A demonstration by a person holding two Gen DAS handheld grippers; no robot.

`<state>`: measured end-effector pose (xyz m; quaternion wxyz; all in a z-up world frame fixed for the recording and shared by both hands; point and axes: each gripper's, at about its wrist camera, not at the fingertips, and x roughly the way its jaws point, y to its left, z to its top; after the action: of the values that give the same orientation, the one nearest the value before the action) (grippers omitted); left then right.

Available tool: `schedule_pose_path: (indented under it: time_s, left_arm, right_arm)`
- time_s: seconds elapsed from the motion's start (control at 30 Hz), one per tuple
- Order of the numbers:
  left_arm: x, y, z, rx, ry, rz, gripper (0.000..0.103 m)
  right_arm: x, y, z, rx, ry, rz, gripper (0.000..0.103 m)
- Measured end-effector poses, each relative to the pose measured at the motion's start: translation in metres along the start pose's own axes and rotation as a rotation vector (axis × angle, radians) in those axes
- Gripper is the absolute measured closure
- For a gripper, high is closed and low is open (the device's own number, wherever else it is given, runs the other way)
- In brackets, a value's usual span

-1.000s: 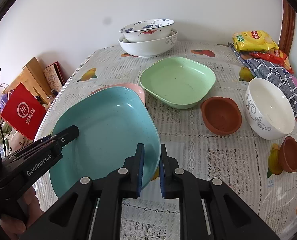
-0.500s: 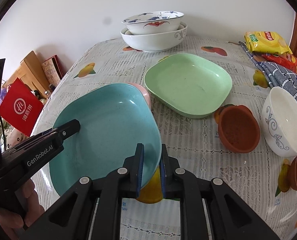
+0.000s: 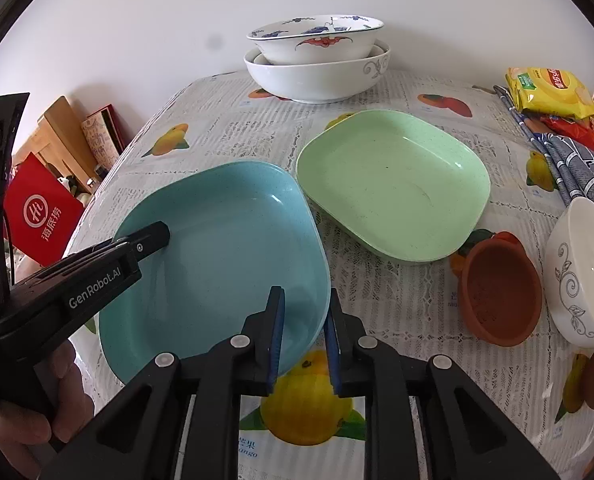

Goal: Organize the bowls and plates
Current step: 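Lift the light-blue plate with both grippers and carry it over the pink plate, then lower the light-blue plate onto the pink plate and open both grippers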

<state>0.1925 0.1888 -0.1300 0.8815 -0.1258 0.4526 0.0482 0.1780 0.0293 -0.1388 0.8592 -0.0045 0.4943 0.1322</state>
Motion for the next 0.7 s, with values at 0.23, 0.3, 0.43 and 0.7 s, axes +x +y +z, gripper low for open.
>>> schedule_pose_path:
  time_s: [0.23, 0.3, 0.43, 0.7]
  left_arm:
    - [0.006, 0.002, 0.005, -0.007, 0.003, -0.022, 0.084]
    - [0.006, 0.003, 0.006, -0.009, 0.007, -0.032, 0.081]
    - [0.003, 0.003, 0.005, 0.005, 0.009, -0.036, 0.081]
    - [-0.009, -0.001, 0.007, 0.025, -0.016, -0.048, 0.055]
  right_arm:
    - [0.003, 0.005, 0.003, -0.024, 0.002, -0.013, 0.077]
    - [0.002, 0.004, 0.003, -0.022, 0.003, -0.006, 0.077]
    - [0.000, 0.008, 0.002, -0.054, -0.011, -0.018, 0.074]
    - [-0.008, 0.008, -0.002, -0.058, -0.019, -0.005, 0.068]
